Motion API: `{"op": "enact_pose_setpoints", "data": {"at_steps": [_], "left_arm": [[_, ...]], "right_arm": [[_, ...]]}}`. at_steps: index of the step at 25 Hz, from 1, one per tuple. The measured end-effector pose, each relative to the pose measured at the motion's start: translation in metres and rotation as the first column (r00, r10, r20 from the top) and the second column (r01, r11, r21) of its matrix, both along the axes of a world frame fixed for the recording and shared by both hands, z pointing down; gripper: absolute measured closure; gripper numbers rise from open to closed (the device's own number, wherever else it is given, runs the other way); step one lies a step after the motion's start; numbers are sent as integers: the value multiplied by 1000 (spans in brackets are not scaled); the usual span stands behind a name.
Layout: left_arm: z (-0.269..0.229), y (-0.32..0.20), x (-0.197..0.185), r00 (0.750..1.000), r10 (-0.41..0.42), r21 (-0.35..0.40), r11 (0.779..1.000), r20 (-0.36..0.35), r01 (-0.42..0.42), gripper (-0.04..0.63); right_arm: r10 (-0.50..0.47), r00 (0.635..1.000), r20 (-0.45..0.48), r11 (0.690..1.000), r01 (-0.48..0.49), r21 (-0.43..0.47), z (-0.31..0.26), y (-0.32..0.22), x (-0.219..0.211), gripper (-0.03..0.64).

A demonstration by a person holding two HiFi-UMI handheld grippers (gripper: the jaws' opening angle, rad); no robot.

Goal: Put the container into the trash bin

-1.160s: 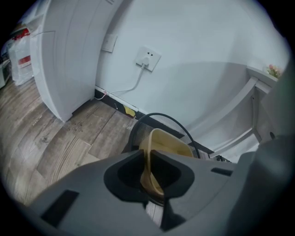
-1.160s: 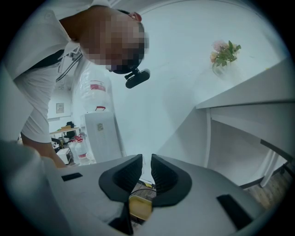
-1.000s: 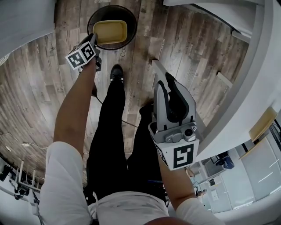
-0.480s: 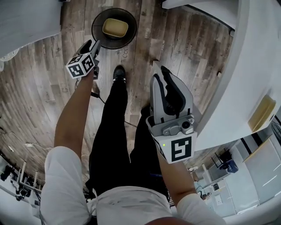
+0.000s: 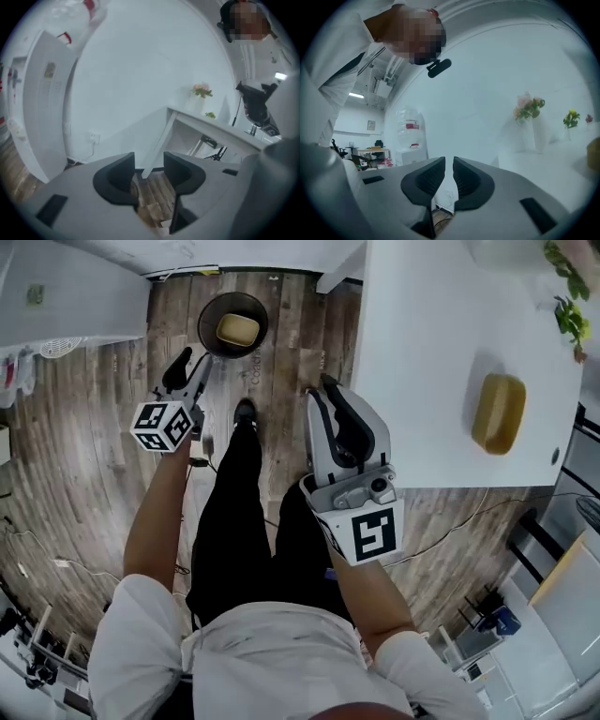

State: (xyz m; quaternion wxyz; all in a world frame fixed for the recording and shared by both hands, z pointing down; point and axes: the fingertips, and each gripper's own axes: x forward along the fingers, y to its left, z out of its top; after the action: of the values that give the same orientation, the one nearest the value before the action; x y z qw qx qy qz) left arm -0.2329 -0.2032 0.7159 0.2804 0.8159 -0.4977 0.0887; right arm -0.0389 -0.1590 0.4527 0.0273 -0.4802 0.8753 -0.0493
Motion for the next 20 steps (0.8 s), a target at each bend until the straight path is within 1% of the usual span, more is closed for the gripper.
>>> {"op": "enact_pose_setpoints", "data": {"at_steps": [2, 4, 7, 9, 11, 14, 16, 20], "left_arm": [[-69, 5, 21, 1000, 25, 109, 994, 1, -25, 398], [-139, 15, 41, 999, 37, 201, 979, -8, -35, 397], [-234, 34, 74, 998, 53, 321, 946, -29, -41, 397], [-290, 52, 97, 996, 82, 386, 920, -26, -65, 397], [-342, 69, 118, 993, 114, 441, 893, -29, -89, 397], [-405, 90, 159, 985, 174, 519, 843, -19, -139, 397], [-436, 106, 192, 974, 225, 553, 813, -8, -183, 397], [-484, 139, 243, 956, 292, 595, 769, -1, -234, 397]], "right_arm": [[11, 1000, -4, 999, -11, 31, -32, 16, 24, 543], [9, 1000, -8, 999, -9, 47, -61, 33, 51, 545], [-10, 999, -32, 996, 13, 85, -106, 59, 96, 545], [9, 998, -58, 994, -3, 107, -133, 79, 126, 545], [42, 996, -73, 990, -32, 135, -160, 98, 158, 545], [111, 990, -87, 978, -93, 185, -197, 127, 216, 545], [158, 983, -96, 969, -136, 205, -215, 154, 257, 545], [219, 969, -115, 955, -188, 231, -241, 206, 322, 543]]}}
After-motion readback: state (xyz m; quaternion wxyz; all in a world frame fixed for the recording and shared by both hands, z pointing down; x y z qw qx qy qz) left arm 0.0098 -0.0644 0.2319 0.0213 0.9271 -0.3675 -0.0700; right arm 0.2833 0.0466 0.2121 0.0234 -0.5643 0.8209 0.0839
